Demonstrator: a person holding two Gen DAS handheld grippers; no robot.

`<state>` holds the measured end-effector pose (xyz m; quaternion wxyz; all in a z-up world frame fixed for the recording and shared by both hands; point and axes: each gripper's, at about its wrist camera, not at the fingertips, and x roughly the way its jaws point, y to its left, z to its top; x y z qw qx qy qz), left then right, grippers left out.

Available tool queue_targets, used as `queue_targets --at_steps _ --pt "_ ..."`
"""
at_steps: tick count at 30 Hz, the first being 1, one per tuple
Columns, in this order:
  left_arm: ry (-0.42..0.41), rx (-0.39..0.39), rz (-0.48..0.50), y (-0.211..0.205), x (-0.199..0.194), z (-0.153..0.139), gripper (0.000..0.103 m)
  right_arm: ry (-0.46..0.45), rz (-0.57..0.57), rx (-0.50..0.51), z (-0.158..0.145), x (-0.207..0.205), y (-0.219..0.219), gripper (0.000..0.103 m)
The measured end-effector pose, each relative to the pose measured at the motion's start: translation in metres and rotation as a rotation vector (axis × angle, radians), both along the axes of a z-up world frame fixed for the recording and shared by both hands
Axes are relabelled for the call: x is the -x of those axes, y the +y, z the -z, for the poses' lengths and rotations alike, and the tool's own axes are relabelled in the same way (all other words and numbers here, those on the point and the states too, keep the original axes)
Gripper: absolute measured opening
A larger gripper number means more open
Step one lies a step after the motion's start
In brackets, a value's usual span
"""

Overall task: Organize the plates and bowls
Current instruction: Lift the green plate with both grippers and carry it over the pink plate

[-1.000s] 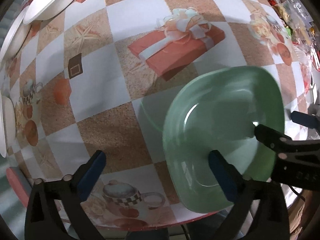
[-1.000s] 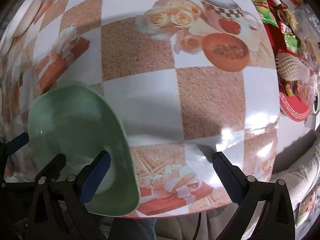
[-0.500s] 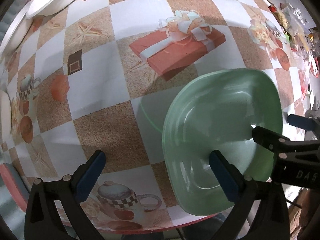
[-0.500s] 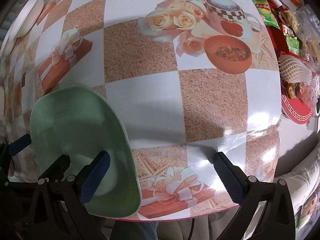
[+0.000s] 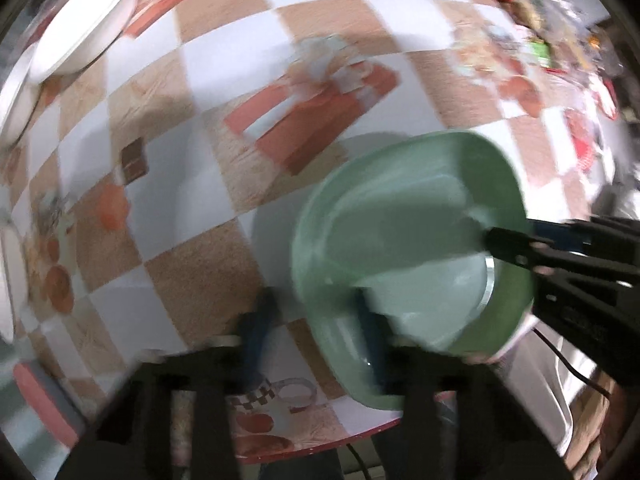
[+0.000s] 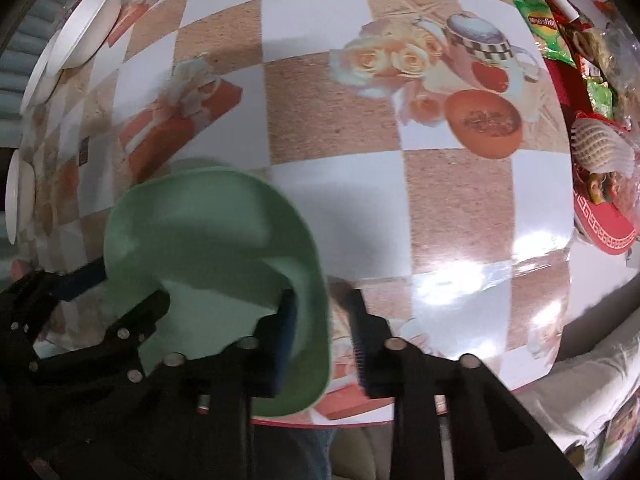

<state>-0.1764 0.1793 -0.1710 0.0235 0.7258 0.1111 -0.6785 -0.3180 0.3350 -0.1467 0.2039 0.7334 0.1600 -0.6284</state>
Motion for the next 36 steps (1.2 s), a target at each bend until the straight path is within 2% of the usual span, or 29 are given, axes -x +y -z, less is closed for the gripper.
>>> queue_targets --at_steps 4,9,17,36 --pt "-0.001 -0.050 -0.044 -0.015 -0.001 0.000 0.015 -0.001 0.003 -0.018 0.000 -0.004 -0.008 0.022" --pt "-0.002 -0.023 -0.047 -0.029 -0.014 -0.001 0.015 -0.021 -0.012 -0.018 0.001 -0.017 -0.025 0.022" --pt "-0.010 0.017 -0.125 -0.072 -0.048 0.001 0.015 -0.051 -0.088 -0.004 0.001 -0.052 -0.072 0.022" --pt "-0.018 0.140 -0.294 -0.172 -0.128 -0.003 0.018 -0.081 -0.282 0.041 -0.007 -0.163 -0.209 0.023"
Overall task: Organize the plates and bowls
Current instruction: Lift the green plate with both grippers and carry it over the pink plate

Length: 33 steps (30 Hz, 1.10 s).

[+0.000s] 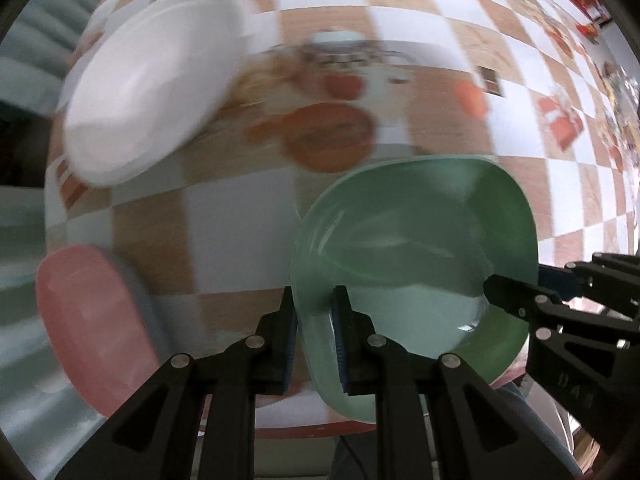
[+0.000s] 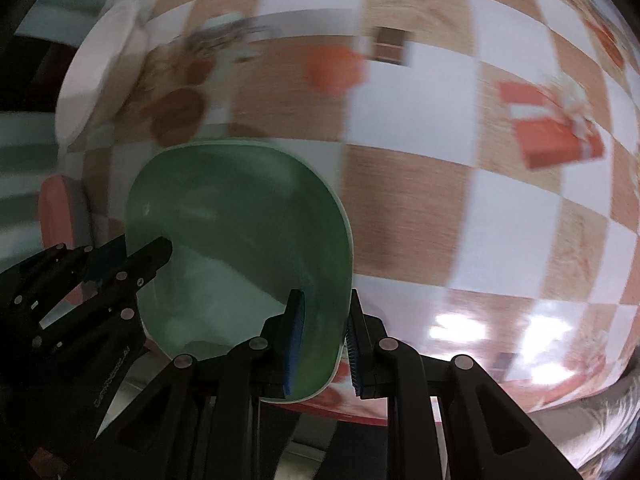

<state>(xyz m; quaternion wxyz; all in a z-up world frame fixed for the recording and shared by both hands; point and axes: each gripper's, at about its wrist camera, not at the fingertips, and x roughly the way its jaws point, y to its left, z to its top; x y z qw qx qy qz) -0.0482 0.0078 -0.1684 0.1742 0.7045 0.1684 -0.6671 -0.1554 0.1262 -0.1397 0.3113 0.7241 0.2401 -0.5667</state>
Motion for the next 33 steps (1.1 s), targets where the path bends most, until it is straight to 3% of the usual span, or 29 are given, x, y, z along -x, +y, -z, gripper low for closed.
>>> queue_targets --at_steps 5,11,15,24,33 --pt "0.001 0.005 -0.022 -0.018 -0.003 0.001 0.019 0.004 -0.029 0.004 -0.001 -0.018 -0.017 0.023" --pt "0.009 0.004 -0.014 0.027 0.002 0.000 0.019 0.018 -0.043 -0.015 -0.003 -0.024 -0.027 0.023" --pt "0.016 0.012 -0.007 0.014 -0.011 0.003 0.019 0.020 -0.039 -0.021 0.005 -0.040 -0.034 0.023" --pt "0.035 0.010 -0.006 0.014 -0.012 -0.005 0.019 0.029 -0.044 -0.038 0.010 -0.037 -0.063 0.023" --pt "0.044 0.004 -0.005 0.010 -0.017 -0.008 0.019 0.027 -0.037 -0.042 0.014 -0.031 -0.056 0.023"
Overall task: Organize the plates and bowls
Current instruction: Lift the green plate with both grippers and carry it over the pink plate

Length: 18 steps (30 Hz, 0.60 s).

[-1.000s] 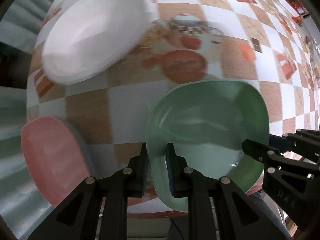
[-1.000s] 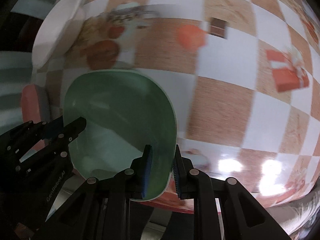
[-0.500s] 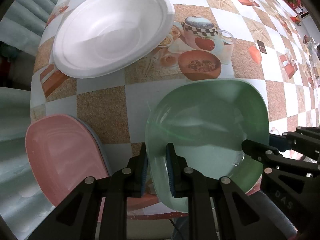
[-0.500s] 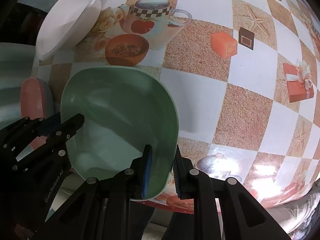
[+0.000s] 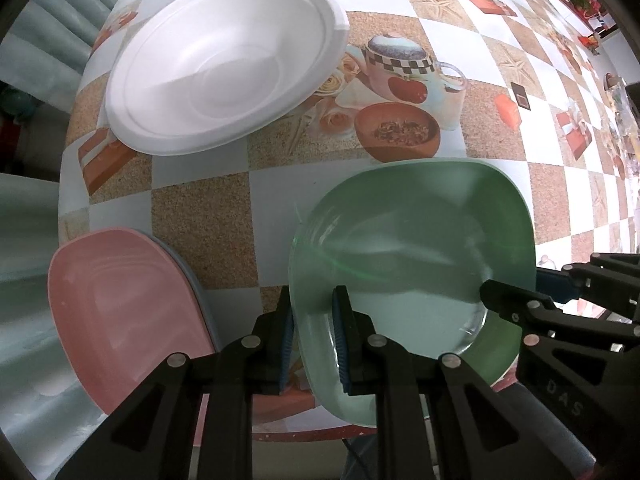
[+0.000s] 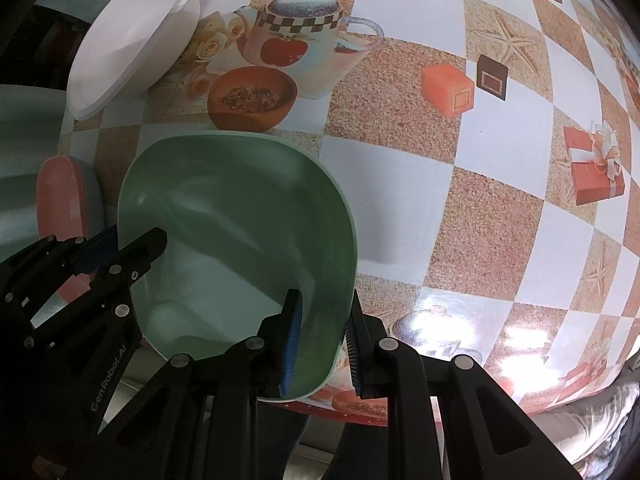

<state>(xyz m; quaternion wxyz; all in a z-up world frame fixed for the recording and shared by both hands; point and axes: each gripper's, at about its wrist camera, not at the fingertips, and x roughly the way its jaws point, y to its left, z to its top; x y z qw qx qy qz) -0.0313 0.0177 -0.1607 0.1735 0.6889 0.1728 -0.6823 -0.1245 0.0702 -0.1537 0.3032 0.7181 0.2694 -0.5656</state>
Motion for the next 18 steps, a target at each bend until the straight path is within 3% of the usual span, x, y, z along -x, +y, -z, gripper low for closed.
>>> queue_targets --at_steps 18 --pt "-0.006 -0.016 -0.008 -0.0041 -0.0031 0.0022 0.019 -0.028 0.005 0.010 -0.0041 0.0025 0.0044 0.022"
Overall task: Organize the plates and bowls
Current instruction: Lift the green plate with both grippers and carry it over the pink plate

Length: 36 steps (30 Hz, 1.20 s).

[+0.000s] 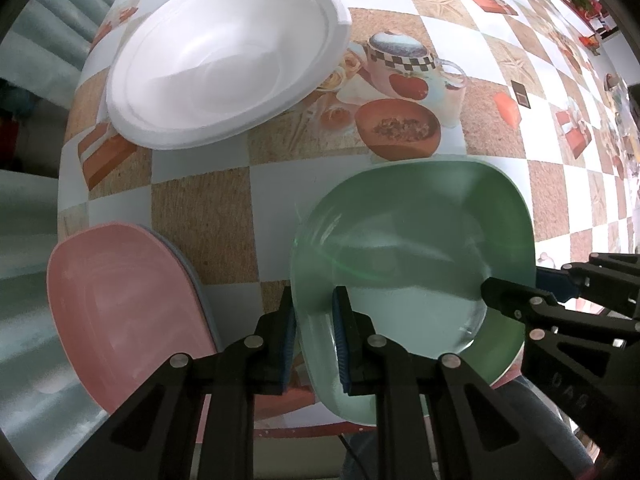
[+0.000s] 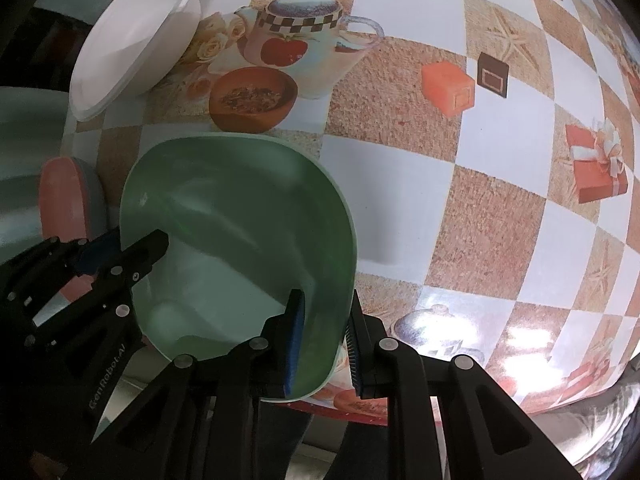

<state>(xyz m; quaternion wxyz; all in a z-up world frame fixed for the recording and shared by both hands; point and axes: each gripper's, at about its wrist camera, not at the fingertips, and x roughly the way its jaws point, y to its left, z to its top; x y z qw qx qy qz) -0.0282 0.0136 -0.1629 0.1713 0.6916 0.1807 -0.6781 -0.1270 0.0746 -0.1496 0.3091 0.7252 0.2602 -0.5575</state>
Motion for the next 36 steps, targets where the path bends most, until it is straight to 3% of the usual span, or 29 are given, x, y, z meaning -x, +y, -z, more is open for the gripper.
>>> queue_targets --at_steps 24,36 --pt "0.070 0.036 -0.033 -0.012 -0.021 -0.054 0.019 -0.003 -0.030 0.047 -0.050 0.012 -0.002 0.022" --pt "0.103 0.077 -0.149 -0.035 -0.058 -0.086 0.019 0.000 -0.127 0.090 -0.077 -0.007 -0.025 0.023"
